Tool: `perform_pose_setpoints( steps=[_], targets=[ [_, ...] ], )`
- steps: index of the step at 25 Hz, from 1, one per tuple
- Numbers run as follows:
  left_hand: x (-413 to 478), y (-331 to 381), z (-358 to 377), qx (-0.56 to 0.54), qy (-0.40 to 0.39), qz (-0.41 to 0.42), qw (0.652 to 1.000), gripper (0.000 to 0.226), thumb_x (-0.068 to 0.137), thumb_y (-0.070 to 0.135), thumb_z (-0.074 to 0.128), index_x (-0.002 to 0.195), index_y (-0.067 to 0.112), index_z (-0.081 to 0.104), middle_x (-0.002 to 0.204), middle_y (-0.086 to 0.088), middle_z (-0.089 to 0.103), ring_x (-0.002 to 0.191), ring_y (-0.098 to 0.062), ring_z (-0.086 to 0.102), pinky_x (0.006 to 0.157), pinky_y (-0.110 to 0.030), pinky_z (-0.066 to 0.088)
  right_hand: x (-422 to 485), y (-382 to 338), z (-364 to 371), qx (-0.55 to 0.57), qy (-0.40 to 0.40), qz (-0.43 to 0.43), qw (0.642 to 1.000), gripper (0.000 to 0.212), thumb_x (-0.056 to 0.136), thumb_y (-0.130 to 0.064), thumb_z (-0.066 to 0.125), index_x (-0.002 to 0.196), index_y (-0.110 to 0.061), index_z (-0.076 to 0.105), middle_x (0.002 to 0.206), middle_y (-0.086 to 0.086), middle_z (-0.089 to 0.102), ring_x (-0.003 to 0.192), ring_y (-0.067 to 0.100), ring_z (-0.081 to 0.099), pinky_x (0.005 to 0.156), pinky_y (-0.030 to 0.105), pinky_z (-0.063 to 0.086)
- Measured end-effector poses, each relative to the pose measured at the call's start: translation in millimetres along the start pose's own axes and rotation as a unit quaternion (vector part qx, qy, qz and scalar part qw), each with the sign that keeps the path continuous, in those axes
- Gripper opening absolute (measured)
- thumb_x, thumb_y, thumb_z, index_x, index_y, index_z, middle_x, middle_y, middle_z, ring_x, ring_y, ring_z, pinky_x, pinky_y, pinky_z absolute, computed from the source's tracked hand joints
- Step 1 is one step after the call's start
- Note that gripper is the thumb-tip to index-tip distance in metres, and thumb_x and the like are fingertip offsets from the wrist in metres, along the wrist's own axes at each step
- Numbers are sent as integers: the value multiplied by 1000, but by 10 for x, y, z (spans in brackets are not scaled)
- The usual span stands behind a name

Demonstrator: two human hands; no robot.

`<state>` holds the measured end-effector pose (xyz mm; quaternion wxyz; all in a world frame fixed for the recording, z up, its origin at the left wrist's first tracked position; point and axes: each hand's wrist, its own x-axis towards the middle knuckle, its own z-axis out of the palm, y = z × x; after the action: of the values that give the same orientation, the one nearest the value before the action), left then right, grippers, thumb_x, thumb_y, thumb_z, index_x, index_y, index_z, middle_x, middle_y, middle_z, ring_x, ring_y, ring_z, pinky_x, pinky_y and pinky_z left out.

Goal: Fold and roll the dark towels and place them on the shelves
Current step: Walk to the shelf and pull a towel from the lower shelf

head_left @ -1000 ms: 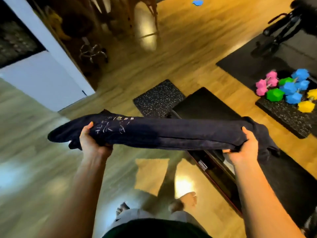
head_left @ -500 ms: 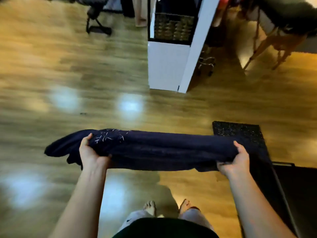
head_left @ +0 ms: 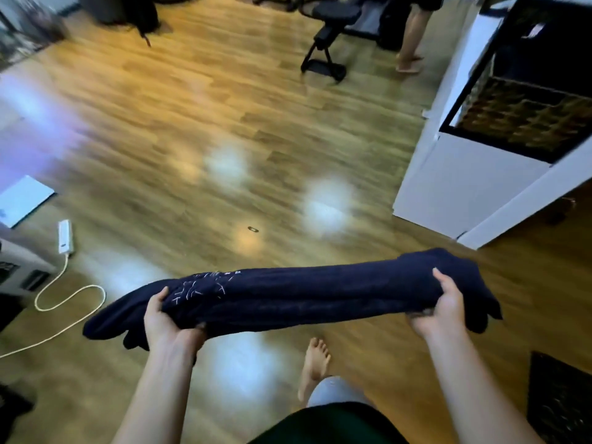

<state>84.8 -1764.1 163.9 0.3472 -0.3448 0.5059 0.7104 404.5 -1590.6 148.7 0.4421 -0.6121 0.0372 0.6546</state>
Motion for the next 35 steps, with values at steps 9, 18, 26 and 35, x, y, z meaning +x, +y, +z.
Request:
perform_pose_setpoints(
  steps=[9, 18, 26, 35],
  targets=[
    [1014, 922, 2523, 22, -96, 13, 995, 24, 77, 32, 63, 96, 20, 67, 99, -2, 74, 94, -27, 65, 73, -38, 46, 678, -594, 2574, 18, -61, -36, 997, 25, 86, -30, 64, 107, -18, 65, 110, 7, 71, 101, 29, 65, 90, 44, 50],
    [1933, 1492, 5772, 91, -254, -68, 961, 44, 80, 25, 63, 123, 14, 65, 113, -5, 72, 105, -26, 69, 86, -40, 57, 1068, -1335, 4693, 76, -65, -164, 981, 20, 89, -32, 58, 101, -21, 69, 97, 8, 76, 105, 33, 62, 97, 47, 46],
    [2147, 1079, 8520, 234, -396, -68, 885, 23, 87, 5, 49, 105, 6, 63, 95, -9, 73, 90, -26, 69, 91, -39, 54, 2075, -2293, 5989, 127, -51, -234, 963, 27, 92, -22, 55, 86, -17, 80, 102, 6, 76, 99, 27, 68, 84, 41, 53],
    [2276, 176, 11188, 359, -455, -63, 812, 29, 81, -1, 45, 103, 4, 62, 102, -12, 70, 91, -28, 67, 92, -40, 52, 3398, -3778, 7351, 186, -62, -217, 956, 29, 92, -13, 50, 86, -13, 79, 93, 4, 77, 76, 20, 74, 62, 30, 61]
  ],
)
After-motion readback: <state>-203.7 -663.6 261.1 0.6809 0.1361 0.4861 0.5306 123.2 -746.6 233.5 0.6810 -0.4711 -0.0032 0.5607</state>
